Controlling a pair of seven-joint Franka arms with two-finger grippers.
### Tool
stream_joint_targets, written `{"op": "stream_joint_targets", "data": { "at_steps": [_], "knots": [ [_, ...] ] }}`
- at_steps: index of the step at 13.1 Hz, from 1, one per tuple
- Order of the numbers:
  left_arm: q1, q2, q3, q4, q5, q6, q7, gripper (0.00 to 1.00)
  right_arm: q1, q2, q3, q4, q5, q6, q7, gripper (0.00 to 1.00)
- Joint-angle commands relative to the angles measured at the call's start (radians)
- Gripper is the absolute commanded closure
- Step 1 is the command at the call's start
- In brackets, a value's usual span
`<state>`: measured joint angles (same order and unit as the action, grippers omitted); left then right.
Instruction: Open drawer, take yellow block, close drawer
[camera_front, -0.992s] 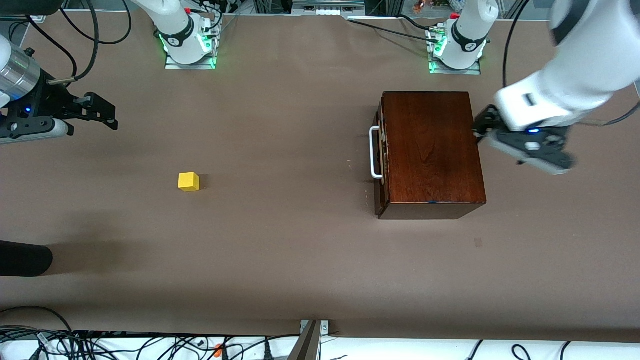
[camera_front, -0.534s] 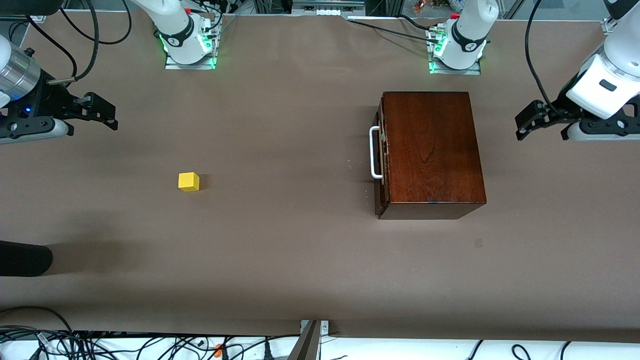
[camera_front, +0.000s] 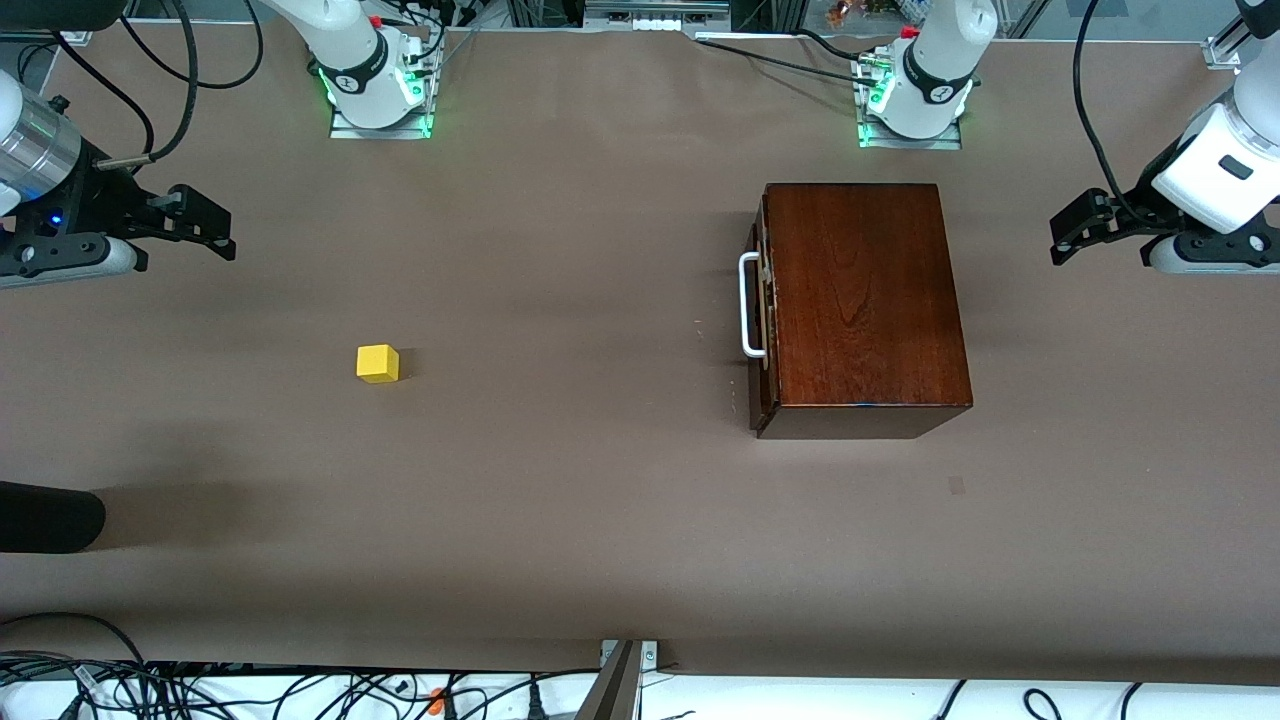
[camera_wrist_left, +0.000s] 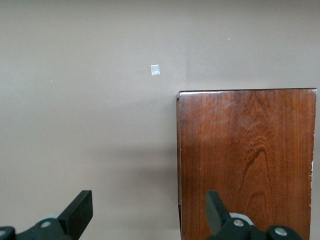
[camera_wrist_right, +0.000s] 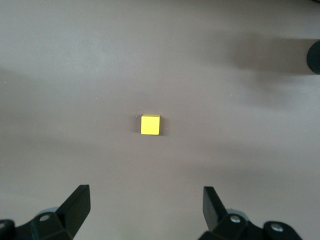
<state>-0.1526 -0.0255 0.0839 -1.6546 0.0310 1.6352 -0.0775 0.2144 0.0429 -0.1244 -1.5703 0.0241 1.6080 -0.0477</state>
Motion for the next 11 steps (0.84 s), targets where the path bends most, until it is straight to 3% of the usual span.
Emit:
{"op": "stream_joint_targets", "data": {
  "at_steps": [1, 5, 11],
  "knots": [
    [0.036, 0.01, -0.006, 0.022, 0.012, -0.018, 0.022, 0.0, -0.001, 0.011, 0.003, 0.03, -0.013, -0.023, -0.004, 0.0],
    [0.103, 0.013, -0.079, 0.022, 0.015, -0.018, 0.021, 0.0, -0.001, 0.011, 0.003, 0.03, -0.012, -0.023, -0.004, 0.0],
    [0.107, 0.01, -0.087, 0.022, 0.017, -0.02, 0.022, 0.0, -0.001, 0.011, 0.003, 0.03, -0.012, -0.023, -0.004, 0.0]
  ]
}}
